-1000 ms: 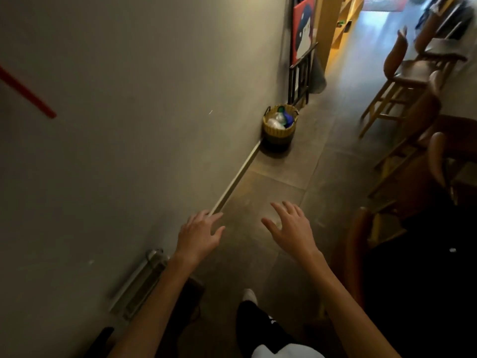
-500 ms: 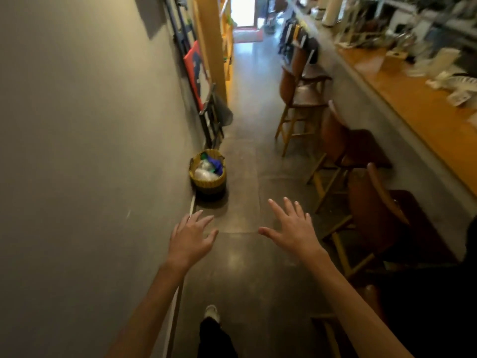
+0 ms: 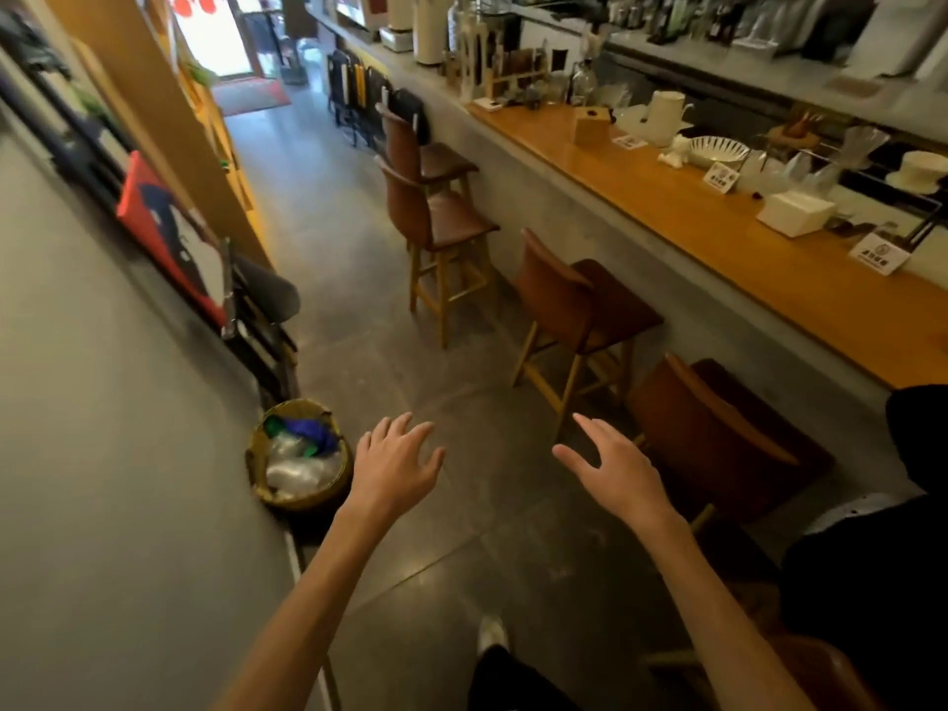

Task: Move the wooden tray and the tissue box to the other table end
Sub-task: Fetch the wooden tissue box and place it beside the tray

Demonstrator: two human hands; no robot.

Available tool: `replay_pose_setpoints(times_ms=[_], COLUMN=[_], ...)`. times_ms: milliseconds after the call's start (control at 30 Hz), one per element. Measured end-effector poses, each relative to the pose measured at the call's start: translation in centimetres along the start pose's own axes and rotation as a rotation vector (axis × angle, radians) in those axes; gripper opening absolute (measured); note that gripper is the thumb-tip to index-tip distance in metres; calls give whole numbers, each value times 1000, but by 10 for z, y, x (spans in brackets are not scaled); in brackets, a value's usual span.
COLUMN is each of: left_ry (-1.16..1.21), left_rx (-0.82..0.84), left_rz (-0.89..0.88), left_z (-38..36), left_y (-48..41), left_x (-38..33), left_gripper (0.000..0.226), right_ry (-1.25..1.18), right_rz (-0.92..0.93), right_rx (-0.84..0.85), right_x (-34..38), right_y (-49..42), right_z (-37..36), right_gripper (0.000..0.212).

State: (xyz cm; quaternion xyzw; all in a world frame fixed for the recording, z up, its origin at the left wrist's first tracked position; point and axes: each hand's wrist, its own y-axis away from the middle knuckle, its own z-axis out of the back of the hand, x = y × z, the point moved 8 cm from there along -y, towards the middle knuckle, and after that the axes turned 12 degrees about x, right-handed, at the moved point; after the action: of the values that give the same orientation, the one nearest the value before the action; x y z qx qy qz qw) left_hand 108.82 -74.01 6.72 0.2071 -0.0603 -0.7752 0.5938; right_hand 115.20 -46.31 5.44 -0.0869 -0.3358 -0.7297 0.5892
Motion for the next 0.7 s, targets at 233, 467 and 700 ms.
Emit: replay_pose_setpoints(times_ms=[233, 467, 700], left_ry=[65, 55, 141], left_rx=[-15, -50, -21], left_rz=[-114, -97, -68], left_z=[62, 146, 200], left_y=[-167, -319, -488], left_x=[14, 73, 149], left_gripper=[54, 54, 51], right_ry=[-35, -30, -68], right_rz=[-87, -24, 22], right_rx=[-27, -11, 29], right_x=[29, 123, 197], right_y=[-147, -319, -493], right_z=[40, 79, 107], right_gripper=[74, 71, 67])
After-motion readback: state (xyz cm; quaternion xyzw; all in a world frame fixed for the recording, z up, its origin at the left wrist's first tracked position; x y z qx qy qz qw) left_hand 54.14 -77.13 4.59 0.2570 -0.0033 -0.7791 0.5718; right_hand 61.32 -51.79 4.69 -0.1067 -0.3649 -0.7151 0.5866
